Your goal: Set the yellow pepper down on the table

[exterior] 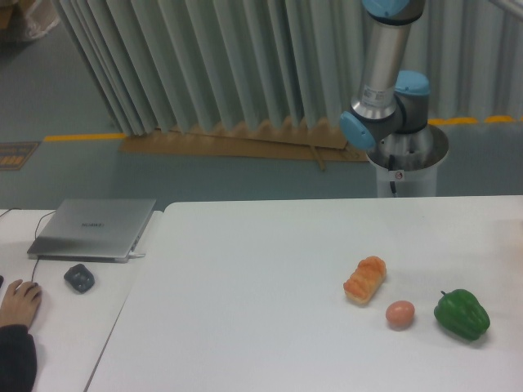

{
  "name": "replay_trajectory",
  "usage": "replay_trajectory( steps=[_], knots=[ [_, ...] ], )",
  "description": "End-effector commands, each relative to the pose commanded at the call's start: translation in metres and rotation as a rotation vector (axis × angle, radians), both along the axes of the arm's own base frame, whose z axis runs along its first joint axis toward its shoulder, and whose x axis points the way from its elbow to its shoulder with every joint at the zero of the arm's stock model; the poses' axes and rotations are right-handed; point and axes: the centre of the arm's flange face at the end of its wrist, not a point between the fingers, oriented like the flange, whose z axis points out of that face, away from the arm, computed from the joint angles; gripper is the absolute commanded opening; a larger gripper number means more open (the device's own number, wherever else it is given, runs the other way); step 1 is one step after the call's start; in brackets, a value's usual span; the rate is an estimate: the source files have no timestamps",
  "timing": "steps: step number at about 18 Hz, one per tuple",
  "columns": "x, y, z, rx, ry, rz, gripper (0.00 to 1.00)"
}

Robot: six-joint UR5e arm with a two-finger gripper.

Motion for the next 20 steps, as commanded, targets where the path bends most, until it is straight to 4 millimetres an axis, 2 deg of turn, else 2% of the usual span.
replay_trajectory(
  steps=[3, 7, 9, 20],
  knots=[
    [0.002, 0.003, -0.007, -0.005, -0.012, 0.006, 1.00],
    [0.003, 0.003, -0.036, -0.009, -0.066, 0.033, 1.00],
    [-0.005, 0.005, -0.055, -0.011, -0.090, 0.041, 1.00],
    [-0.004, -0.004, -0.053, -0.015, -0.097, 0.058, 1.00]
  ],
)
